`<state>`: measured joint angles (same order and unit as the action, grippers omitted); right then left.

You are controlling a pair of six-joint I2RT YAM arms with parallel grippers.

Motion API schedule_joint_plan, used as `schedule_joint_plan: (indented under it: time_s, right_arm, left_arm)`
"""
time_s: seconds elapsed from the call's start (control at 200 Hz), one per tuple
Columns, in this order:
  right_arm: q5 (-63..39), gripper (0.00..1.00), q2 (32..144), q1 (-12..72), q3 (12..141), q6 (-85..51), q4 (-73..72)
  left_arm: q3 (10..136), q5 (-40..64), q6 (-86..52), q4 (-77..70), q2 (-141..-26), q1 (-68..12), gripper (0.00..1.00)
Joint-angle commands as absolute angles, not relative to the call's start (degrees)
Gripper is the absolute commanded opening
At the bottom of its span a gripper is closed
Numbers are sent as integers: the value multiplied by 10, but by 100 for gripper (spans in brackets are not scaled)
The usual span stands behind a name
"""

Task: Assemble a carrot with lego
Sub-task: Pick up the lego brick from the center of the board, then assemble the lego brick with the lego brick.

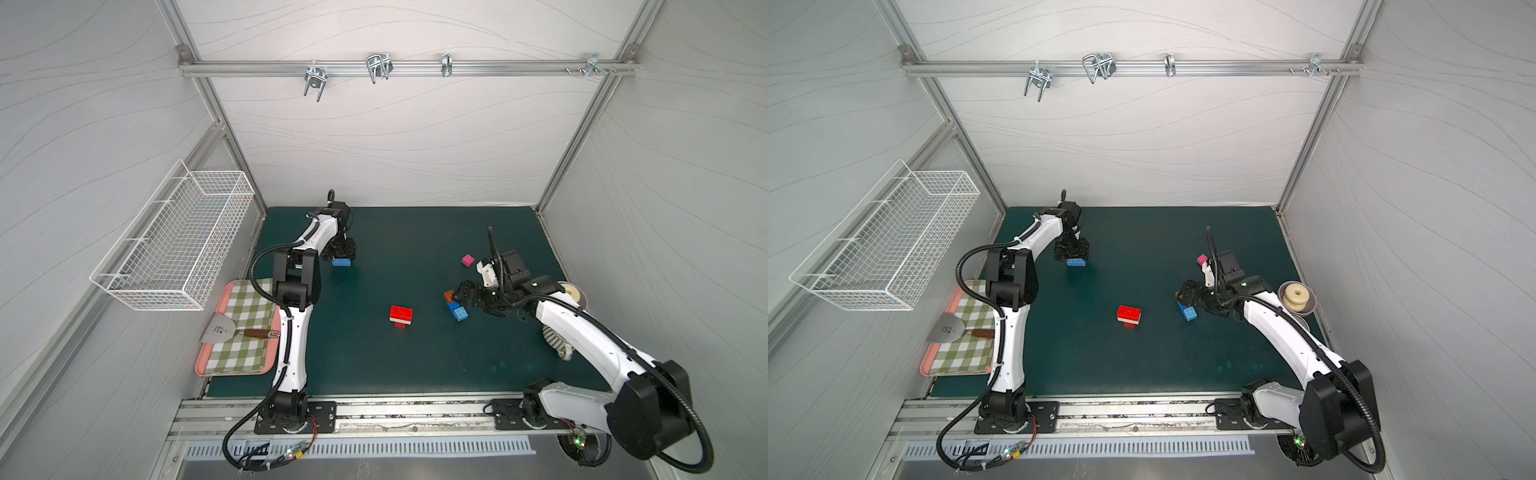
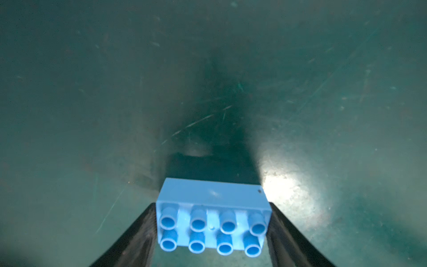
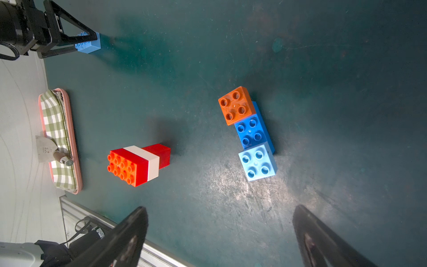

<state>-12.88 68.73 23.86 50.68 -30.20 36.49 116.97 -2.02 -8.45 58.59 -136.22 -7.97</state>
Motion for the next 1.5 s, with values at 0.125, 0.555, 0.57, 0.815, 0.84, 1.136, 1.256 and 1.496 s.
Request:
schedule_joint_plan:
  time_s: [0.125, 0.555, 0.57, 0.815, 0.84, 1.136, 1.256, 1.496]
  right_arm:
    - [-130, 99, 692, 235, 519, -303, 367]
    - [-135, 99, 683, 235, 519, -307, 363]
    - [-136, 99, 682, 235, 519, -306, 364]
    - [-142, 99, 663, 235, 508, -313, 366]
    - [-142, 99, 661, 235, 507, -314, 365]
    - [-146, 99, 638, 235, 495, -319, 368]
    - [-144, 99, 630, 235, 493, -319, 372]
    - [-145, 99, 624, 235, 489, -320, 369]
  left_arm:
    - [1172, -28, -83, 595, -1361, -84, 66]
    - [1082, -54, -163, 631, -1212, -161, 51]
    - [1077, -54, -168, 633, -1205, -167, 51]
    - [991, -66, -256, 670, -1103, -275, 49]
    - [988, -71, -264, 677, -1096, -289, 49]
    - [955, -70, -360, 714, -1034, -424, 49]
    - [925, -60, -391, 695, -1019, -455, 48]
    - [901, -58, -377, 662, -1024, -482, 49]
